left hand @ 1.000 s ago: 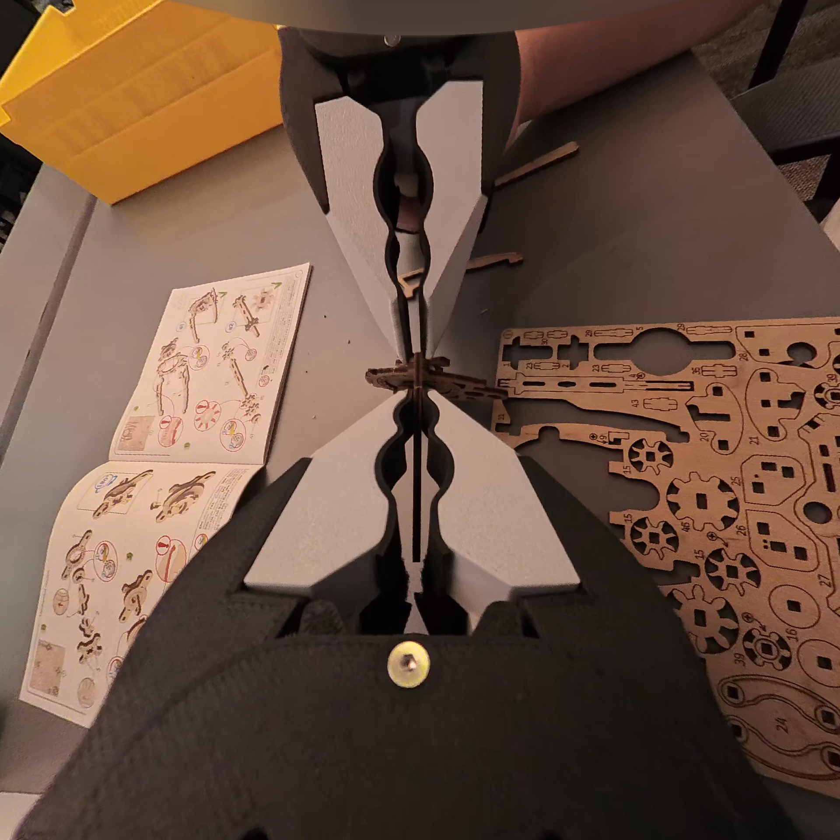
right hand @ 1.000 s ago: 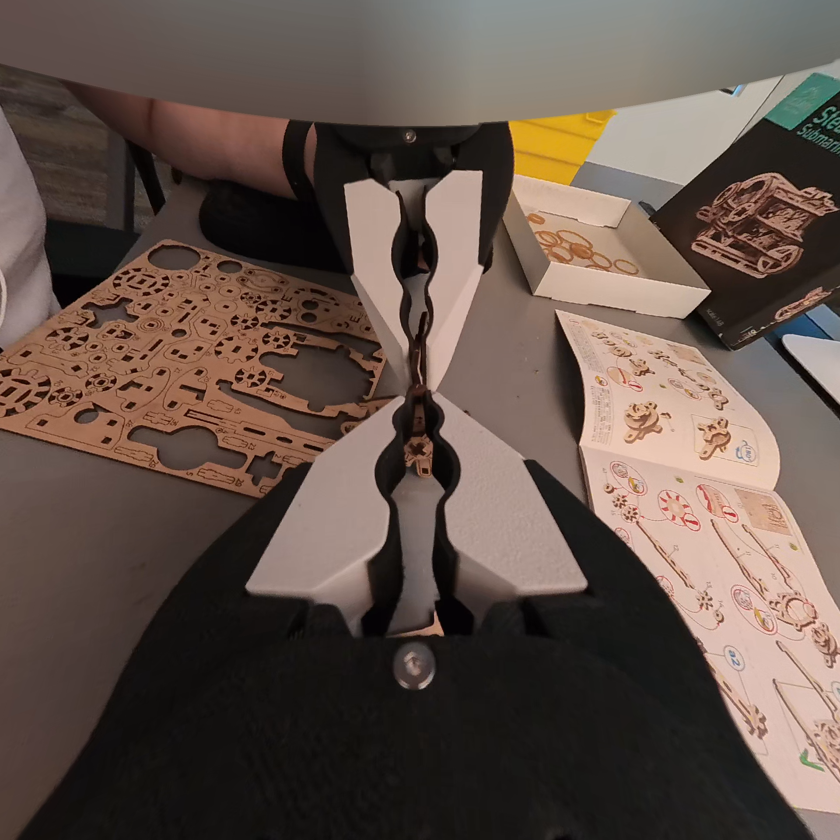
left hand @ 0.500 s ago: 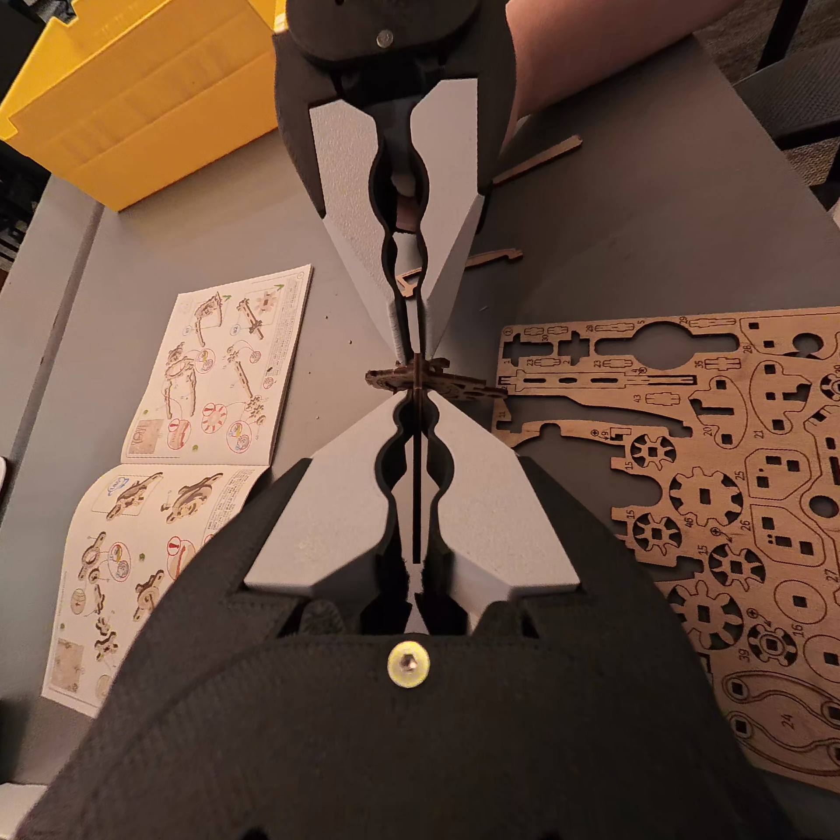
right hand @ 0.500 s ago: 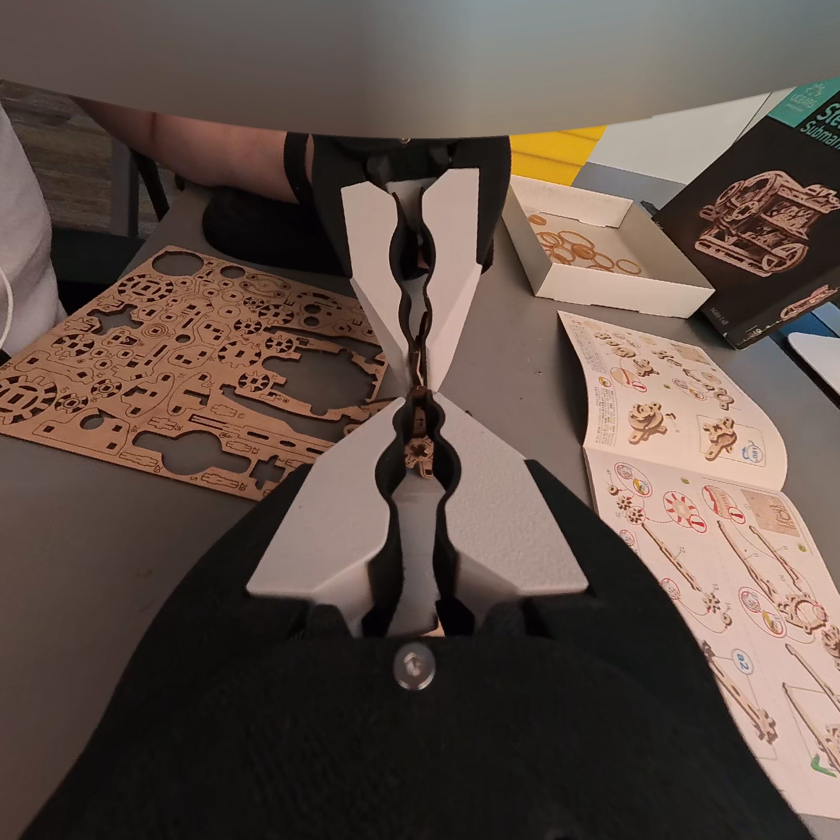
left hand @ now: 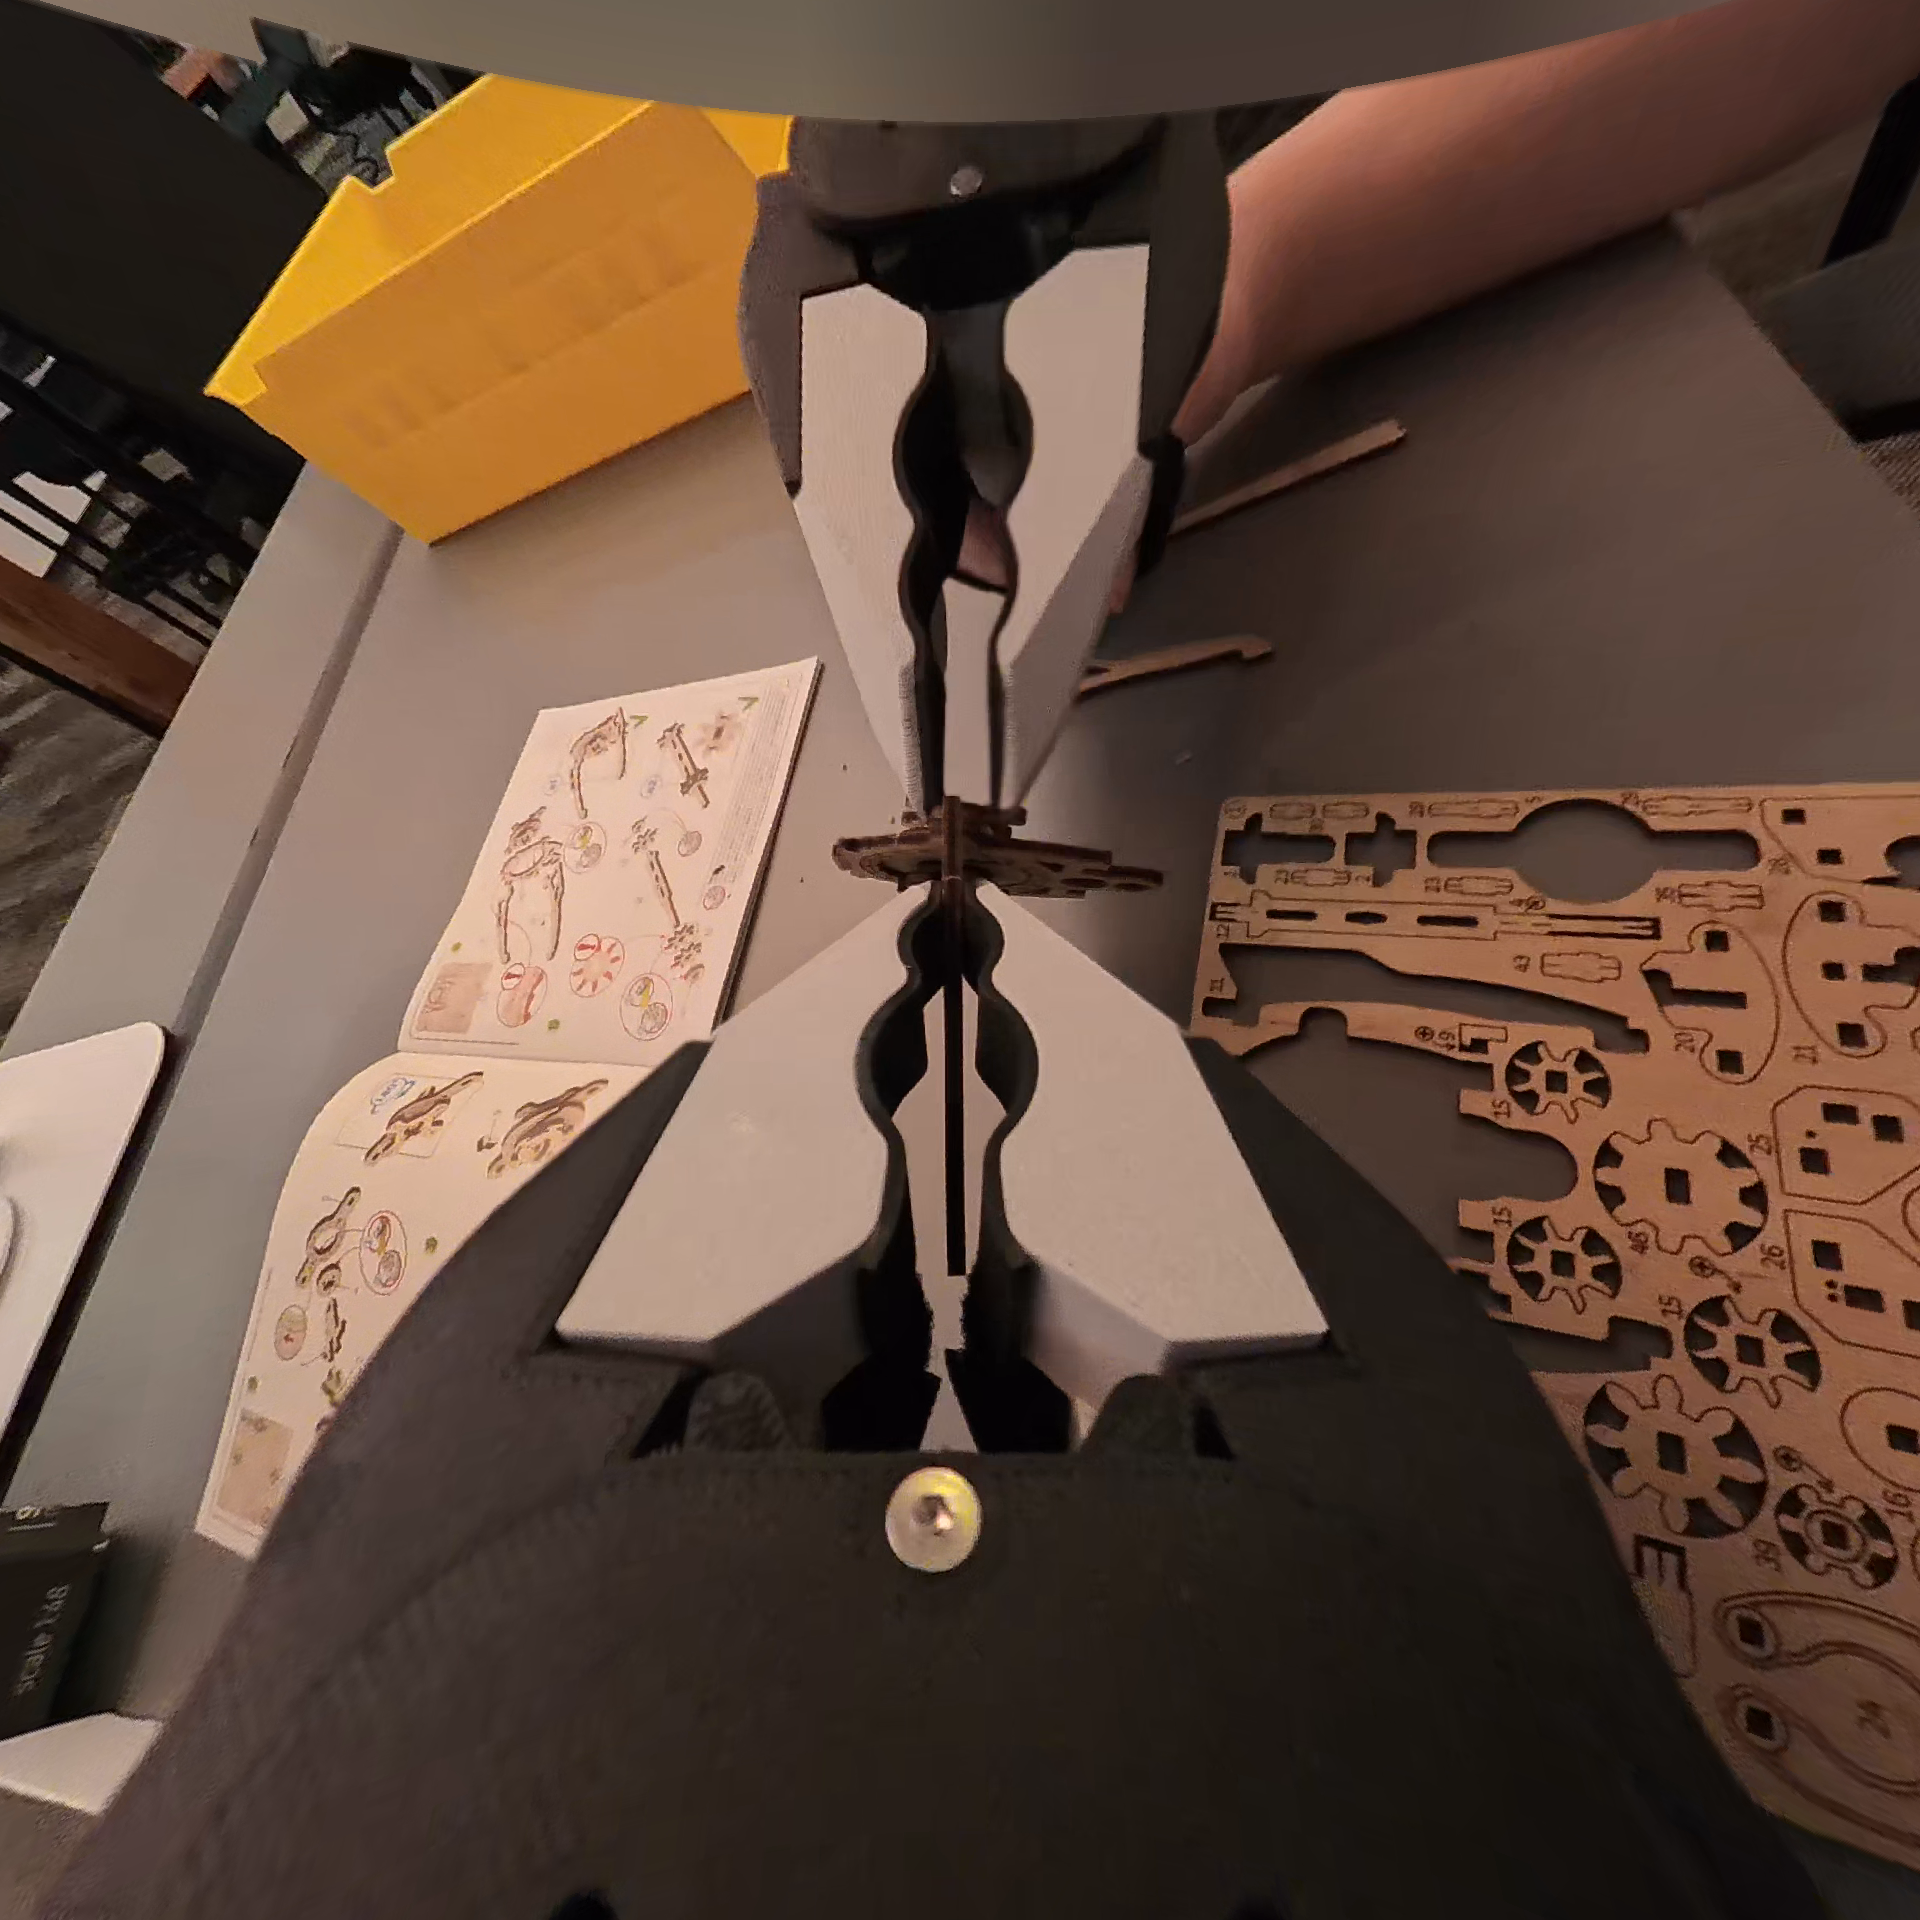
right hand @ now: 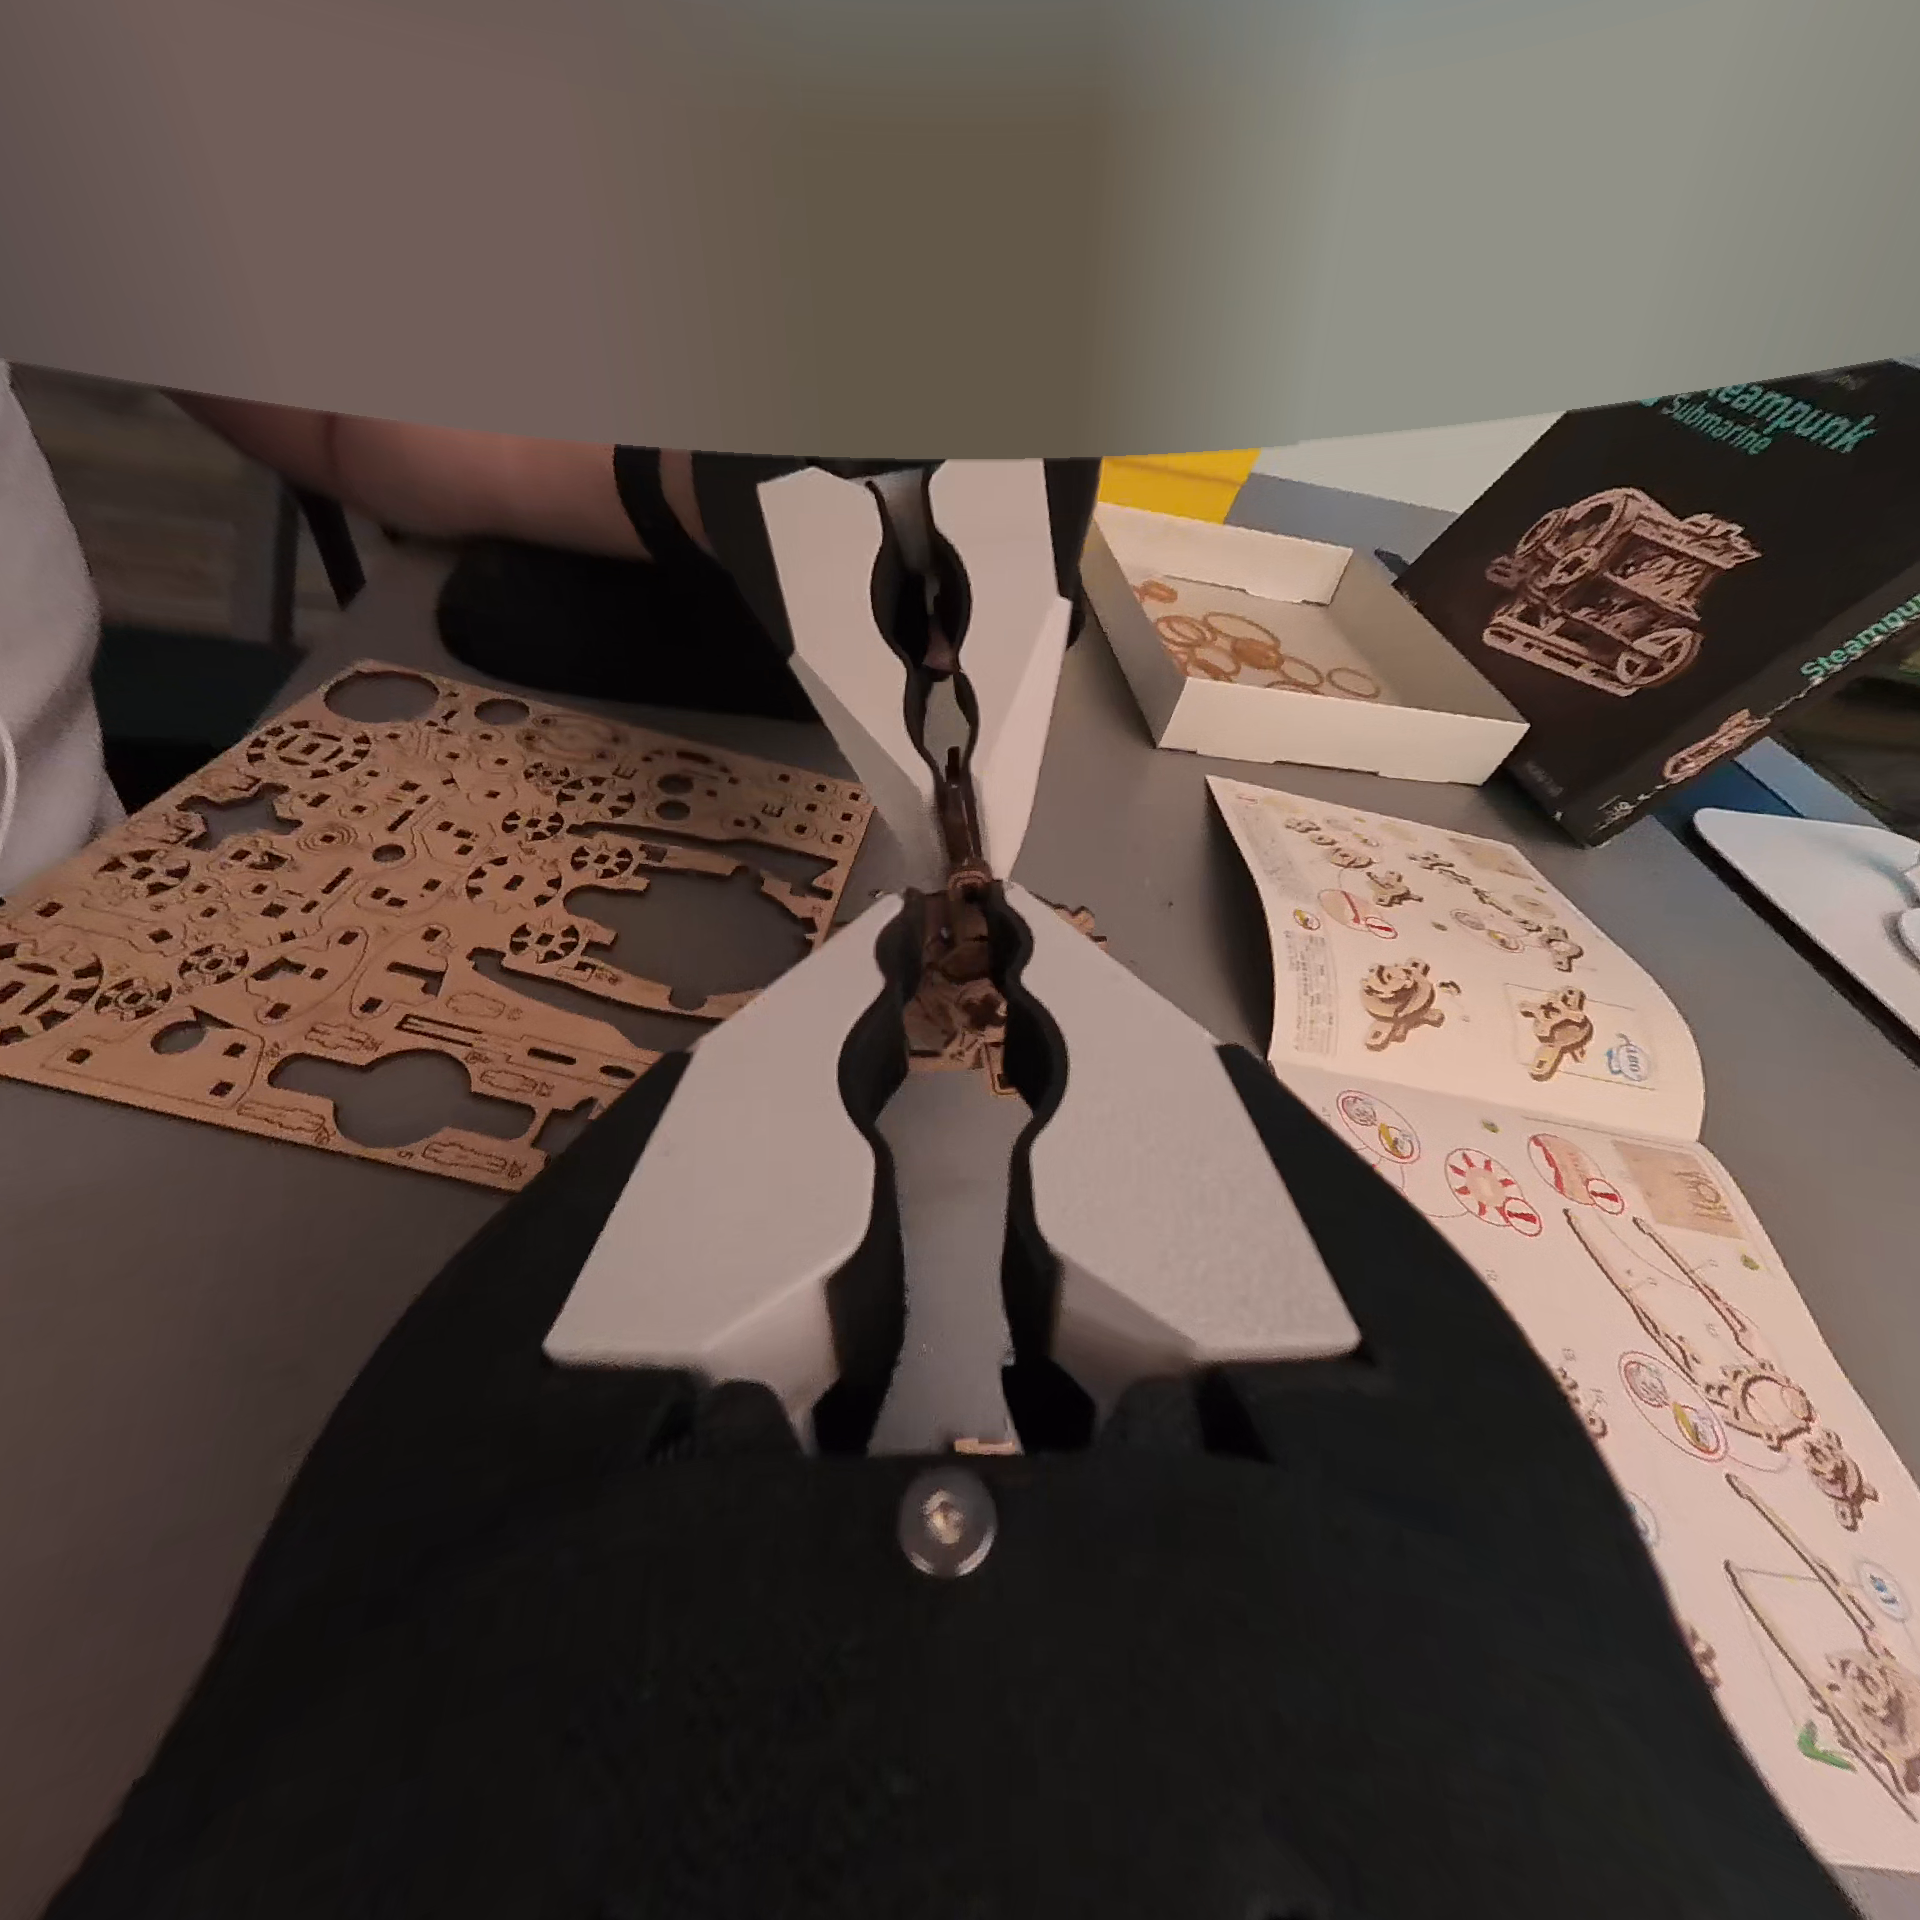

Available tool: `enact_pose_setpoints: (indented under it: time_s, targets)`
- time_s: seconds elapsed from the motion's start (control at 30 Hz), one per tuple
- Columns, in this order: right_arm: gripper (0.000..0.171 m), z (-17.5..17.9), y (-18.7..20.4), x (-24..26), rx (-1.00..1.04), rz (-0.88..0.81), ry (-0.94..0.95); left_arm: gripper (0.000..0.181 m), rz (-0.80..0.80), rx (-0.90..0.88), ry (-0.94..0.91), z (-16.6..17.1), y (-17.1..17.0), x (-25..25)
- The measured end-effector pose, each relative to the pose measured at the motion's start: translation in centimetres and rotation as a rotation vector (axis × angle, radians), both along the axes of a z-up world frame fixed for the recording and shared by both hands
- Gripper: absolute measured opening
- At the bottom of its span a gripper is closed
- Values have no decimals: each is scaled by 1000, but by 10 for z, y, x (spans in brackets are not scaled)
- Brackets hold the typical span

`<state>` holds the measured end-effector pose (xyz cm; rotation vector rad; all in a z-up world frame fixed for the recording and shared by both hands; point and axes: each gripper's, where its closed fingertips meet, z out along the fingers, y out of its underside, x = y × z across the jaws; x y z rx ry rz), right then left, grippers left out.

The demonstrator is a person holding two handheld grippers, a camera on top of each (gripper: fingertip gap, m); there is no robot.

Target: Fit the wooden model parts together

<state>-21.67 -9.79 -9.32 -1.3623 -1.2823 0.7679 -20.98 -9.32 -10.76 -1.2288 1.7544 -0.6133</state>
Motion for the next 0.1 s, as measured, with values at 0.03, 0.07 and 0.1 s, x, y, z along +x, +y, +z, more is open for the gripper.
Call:
enact_pose_setpoints:
  time_s: [0.03, 0.07, 0.1]
  targets:
    - [10, 1, 0, 0, 5, -6, 8, 0, 2, -6, -3, 1, 0, 0]
    - [3, 2, 1, 1, 16, -10, 12, 0, 9, -13, -13, 3, 1, -1]
    - [2, 4, 2, 2, 32, -21, 14, 0, 17, -15, -22, 5, 3, -1]
